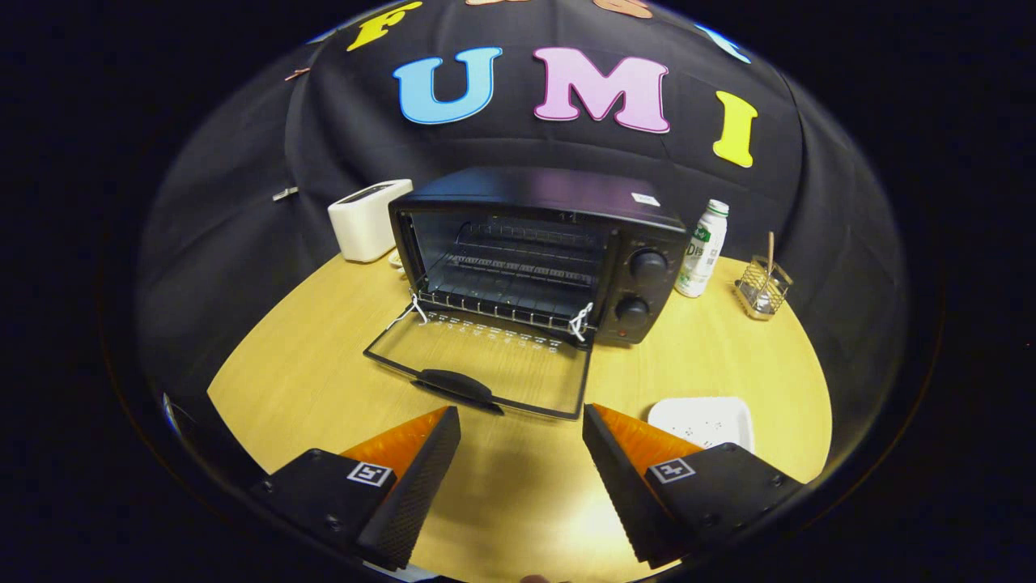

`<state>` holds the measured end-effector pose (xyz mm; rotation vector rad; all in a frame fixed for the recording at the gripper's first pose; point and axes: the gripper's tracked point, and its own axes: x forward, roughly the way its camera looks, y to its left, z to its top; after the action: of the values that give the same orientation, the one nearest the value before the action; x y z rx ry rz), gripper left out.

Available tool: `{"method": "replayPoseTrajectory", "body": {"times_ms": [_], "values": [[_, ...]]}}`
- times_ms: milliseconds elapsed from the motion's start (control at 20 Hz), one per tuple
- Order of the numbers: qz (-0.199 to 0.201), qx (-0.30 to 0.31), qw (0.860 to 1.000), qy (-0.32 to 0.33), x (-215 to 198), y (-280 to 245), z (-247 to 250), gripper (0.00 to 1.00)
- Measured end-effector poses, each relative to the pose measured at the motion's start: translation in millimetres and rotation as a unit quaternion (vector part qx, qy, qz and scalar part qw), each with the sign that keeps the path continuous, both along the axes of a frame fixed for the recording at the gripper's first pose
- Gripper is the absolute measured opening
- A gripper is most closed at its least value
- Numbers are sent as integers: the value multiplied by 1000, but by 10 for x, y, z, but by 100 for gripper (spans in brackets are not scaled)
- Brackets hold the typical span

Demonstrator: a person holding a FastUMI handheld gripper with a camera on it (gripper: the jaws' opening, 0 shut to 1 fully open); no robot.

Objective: Open the toaster oven, put the food inside, and close the toaster oven door.

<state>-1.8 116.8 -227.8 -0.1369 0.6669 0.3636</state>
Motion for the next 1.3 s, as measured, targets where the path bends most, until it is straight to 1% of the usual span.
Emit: {"method": "replayPoseTrajectory", "body": {"times_ms": [100, 200, 300, 400, 500, 600, 750, 850, 1000, 1100, 1150, 1300], "values": [[15, 2, 1000, -1, 5, -266, 171, 99], [7, 7, 1000, 16, 31, -582, 210, 99], [-18, 18, 999, 38, 127, -912, 149, 99], [-47, 13, 996, 70, 185, -1266, -5, 99], [-68, 15, 993, 100, 206, -1537, -156, 99], [-81, 14, 990, 117, 204, -1767, -275, 99], [-99, -3, 985, 140, 223, -2113, -431, 99], [-110, -18, 981, 158, 220, -2303, -601, 99], [-127, -22, 974, 186, 253, -2493, -850, 99], [-138, -50, 971, 188, 303, -2674, -1013, 99], [-139, -61, 969, 194, 300, -2735, -1076, 99], [-143, -68, 964, 211, 288, -2800, -1204, 99]]}}
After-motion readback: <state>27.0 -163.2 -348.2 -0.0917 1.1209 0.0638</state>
